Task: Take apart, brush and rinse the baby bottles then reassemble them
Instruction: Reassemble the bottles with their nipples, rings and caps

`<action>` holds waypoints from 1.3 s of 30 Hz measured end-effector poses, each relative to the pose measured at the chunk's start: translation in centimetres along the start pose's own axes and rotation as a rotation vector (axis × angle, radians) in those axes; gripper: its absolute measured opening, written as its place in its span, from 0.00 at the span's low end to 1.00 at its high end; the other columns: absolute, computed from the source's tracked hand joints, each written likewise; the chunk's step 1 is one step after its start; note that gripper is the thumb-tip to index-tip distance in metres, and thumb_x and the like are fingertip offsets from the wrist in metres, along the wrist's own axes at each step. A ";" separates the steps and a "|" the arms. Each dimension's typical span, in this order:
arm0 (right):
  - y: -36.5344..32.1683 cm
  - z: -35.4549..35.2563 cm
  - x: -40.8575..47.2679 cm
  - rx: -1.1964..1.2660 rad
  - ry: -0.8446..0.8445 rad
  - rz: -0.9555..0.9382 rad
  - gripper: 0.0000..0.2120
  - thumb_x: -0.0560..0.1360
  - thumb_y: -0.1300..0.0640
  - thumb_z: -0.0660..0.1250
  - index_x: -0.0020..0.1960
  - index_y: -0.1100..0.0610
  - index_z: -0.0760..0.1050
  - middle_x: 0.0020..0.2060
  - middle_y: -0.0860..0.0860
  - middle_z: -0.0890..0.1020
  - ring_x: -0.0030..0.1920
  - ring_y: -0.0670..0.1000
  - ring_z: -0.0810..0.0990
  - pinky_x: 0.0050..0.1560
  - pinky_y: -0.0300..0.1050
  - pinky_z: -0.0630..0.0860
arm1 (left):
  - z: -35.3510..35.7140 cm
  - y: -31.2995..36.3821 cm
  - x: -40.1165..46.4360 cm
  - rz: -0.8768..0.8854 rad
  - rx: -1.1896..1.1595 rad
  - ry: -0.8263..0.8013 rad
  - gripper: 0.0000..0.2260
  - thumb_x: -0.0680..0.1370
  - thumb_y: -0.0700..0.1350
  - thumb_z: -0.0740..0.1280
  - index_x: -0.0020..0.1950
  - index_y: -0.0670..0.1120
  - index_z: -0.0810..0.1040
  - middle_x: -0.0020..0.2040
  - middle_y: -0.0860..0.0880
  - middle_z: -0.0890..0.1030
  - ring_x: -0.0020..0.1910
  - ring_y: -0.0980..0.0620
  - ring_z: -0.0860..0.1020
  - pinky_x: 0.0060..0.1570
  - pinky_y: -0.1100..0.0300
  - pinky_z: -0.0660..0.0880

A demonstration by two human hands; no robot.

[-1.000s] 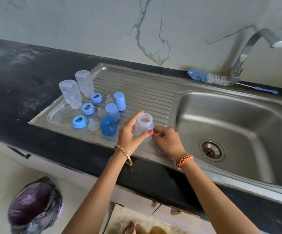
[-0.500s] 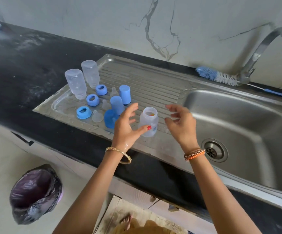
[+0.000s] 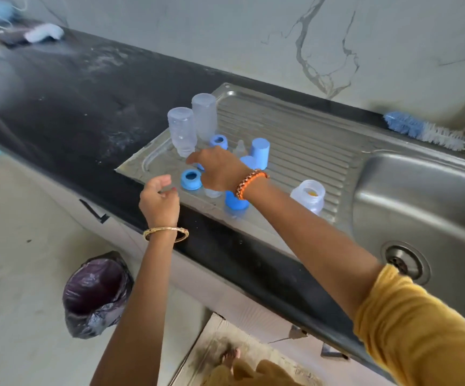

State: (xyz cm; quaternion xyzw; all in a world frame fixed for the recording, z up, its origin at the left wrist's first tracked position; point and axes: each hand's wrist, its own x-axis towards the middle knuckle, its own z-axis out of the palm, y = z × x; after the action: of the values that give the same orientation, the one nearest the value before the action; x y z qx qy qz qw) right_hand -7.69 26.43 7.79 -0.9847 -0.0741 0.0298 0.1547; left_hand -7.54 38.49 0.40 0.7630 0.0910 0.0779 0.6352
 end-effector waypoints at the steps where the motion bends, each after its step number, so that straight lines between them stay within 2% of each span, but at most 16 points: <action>1: -0.1 0.6 0.8 -0.066 -0.040 -0.009 0.23 0.75 0.66 0.57 0.69 0.57 0.67 0.62 0.58 0.74 0.63 0.56 0.71 0.53 0.43 0.68 | -0.2 -0.2 0.4 -0.003 0.009 0.000 0.15 0.72 0.29 0.62 0.56 0.37 0.77 0.53 0.42 0.80 0.52 0.43 0.78 0.56 0.52 0.75; 4: 0.1 2.1 2.5 -0.222 -0.049 -0.050 0.21 0.76 0.64 0.58 0.68 0.56 0.68 0.63 0.57 0.74 0.63 0.56 0.72 0.54 0.45 0.69 | -0.3 -0.3 0.9 -0.003 0.018 -0.012 0.16 0.72 0.27 0.58 0.57 0.35 0.77 0.54 0.39 0.79 0.49 0.40 0.78 0.56 0.49 0.75; 7: 0.5 3.2 3.5 -0.270 -0.030 -0.061 0.19 0.76 0.58 0.63 0.67 0.55 0.70 0.62 0.56 0.75 0.63 0.56 0.72 0.56 0.46 0.70 | -0.3 -0.4 0.8 0.015 0.033 -0.018 0.16 0.72 0.27 0.56 0.57 0.35 0.76 0.53 0.41 0.79 0.51 0.39 0.78 0.56 0.47 0.75; 13: 0.6 3.9 4.6 -0.199 0.011 -0.041 0.17 0.74 0.55 0.68 0.61 0.56 0.73 0.58 0.57 0.76 0.59 0.56 0.74 0.58 0.48 0.74 | -0.5 -0.2 0.6 0.017 0.049 -0.035 0.15 0.74 0.28 0.57 0.58 0.36 0.75 0.55 0.39 0.78 0.48 0.47 0.77 0.53 0.56 0.75; 17: 0.6 4.2 4.7 -0.192 0.044 -0.013 0.18 0.73 0.54 0.69 0.61 0.56 0.71 0.56 0.57 0.77 0.57 0.57 0.75 0.54 0.48 0.74 | -0.6 0.0 0.5 0.000 0.028 -0.044 0.14 0.74 0.28 0.58 0.57 0.36 0.75 0.54 0.42 0.78 0.52 0.42 0.78 0.55 0.54 0.75; 20: 0.6 2.7 4.1 -0.091 0.096 0.031 0.21 0.72 0.52 0.68 0.63 0.55 0.70 0.54 0.56 0.78 0.56 0.57 0.76 0.51 0.48 0.73 | -0.6 0.3 0.3 -0.016 0.011 -0.046 0.14 0.75 0.30 0.59 0.58 0.38 0.75 0.55 0.46 0.77 0.51 0.44 0.77 0.56 0.54 0.74; 24: 2.0 -2.9 1.0 0.264 0.210 0.123 0.16 0.71 0.52 0.70 0.58 0.54 0.76 0.49 0.53 0.80 0.49 0.50 0.78 0.46 0.37 0.69 | 0.3 1.3 -0.4 0.028 -0.046 -0.053 0.12 0.75 0.32 0.61 0.57 0.42 0.75 0.53 0.49 0.76 0.47 0.50 0.75 0.54 0.53 0.76; 27: 4.1 -7.3 -3.4 0.857 0.283 0.098 0.05 0.74 0.60 0.68 0.48 0.52 0.78 0.38 0.49 0.80 0.37 0.42 0.78 0.40 0.33 0.75 | 1.6 2.9 -1.6 0.076 -0.105 -0.115 0.11 0.76 0.33 0.62 0.53 0.46 0.74 0.52 0.51 0.76 0.46 0.51 0.75 0.50 0.58 0.74; 29: 6.7 -9.1 -6.1 1.222 0.437 0.094 0.08 0.75 0.63 0.64 0.45 0.52 0.79 0.36 0.47 0.81 0.36 0.42 0.79 0.39 0.35 0.78 | 2.5 4.2 -2.7 0.110 -0.149 -0.167 0.10 0.76 0.33 0.63 0.51 0.47 0.74 0.51 0.51 0.77 0.47 0.52 0.76 0.51 0.58 0.75; 31: 9.5 -9.8 -8.5 1.549 0.545 0.208 0.09 0.74 0.62 0.64 0.39 0.54 0.81 0.34 0.48 0.82 0.37 0.45 0.81 0.38 0.38 0.79 | 3.5 5.2 -3.6 0.133 -0.184 -0.226 0.09 0.75 0.33 0.63 0.48 0.48 0.74 0.51 0.50 0.78 0.45 0.54 0.77 0.53 0.53 0.76; 32: 11.1 -9.3 -9.1 1.392 0.630 0.363 0.05 0.72 0.60 0.66 0.40 0.56 0.81 0.35 0.50 0.82 0.38 0.47 0.81 0.38 0.40 0.79 | 3.9 5.6 -4.0 0.138 -0.191 -0.255 0.10 0.75 0.33 0.64 0.46 0.49 0.75 0.51 0.49 0.78 0.44 0.56 0.77 0.54 0.51 0.76; 33: 12.3 -8.8 -9.9 1.032 0.614 0.549 0.06 0.70 0.57 0.70 0.44 0.60 0.81 0.37 0.53 0.82 0.40 0.49 0.80 0.40 0.42 0.77 | 4.3 5.8 -4.4 0.139 -0.194 -0.282 0.11 0.75 0.33 0.64 0.45 0.50 0.74 0.51 0.49 0.78 0.43 0.58 0.76 0.54 0.50 0.76; 34: 13.6 -7.7 -10.7 0.688 0.466 0.706 0.13 0.69 0.55 0.72 0.49 0.62 0.80 0.41 0.56 0.82 0.45 0.52 0.80 0.43 0.44 0.75 | 4.7 5.8 -4.9 0.135 -0.201 -0.306 0.10 0.75 0.33 0.64 0.46 0.50 0.75 0.50 0.49 0.77 0.42 0.59 0.76 0.54 0.50 0.75; 35: 14.9 -6.4 -11.3 0.352 0.466 0.809 0.17 0.69 0.53 0.72 0.54 0.63 0.79 0.47 0.59 0.81 0.50 0.55 0.78 0.49 0.46 0.73 | 5.0 5.8 -5.2 0.128 -0.210 -0.317 0.09 0.75 0.33 0.64 0.47 0.48 0.75 0.49 0.50 0.77 0.43 0.59 0.76 0.54 0.51 0.76; 36: 15.5 -5.8 -12.0 0.217 0.525 0.827 0.19 0.70 0.52 0.72 0.56 0.61 0.79 0.50 0.59 0.81 0.53 0.56 0.78 0.51 0.45 0.71 | 5.2 5.7 -5.6 0.120 -0.224 -0.325 0.08 0.76 0.34 0.64 0.49 0.46 0.75 0.49 0.51 0.78 0.43 0.58 0.76 0.52 0.53 0.76; 39: 13.9 -7.0 -12.8 0.355 0.805 0.629 0.18 0.69 0.52 0.73 0.57 0.56 0.80 0.47 0.52 0.83 0.49 0.49 0.80 0.51 0.41 0.73 | 5.4 5.8 -6.4 0.038 -0.329 -0.367 0.06 0.77 0.36 0.64 0.52 0.44 0.77 0.49 0.51 0.79 0.46 0.53 0.78 0.41 0.66 0.76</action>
State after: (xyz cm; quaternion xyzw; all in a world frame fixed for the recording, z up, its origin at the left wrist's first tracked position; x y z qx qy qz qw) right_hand -17.84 9.30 10.62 -0.8518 0.2954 -0.2929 0.3184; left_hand -12.23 30.78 5.15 0.6521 -0.0542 -0.0364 0.7553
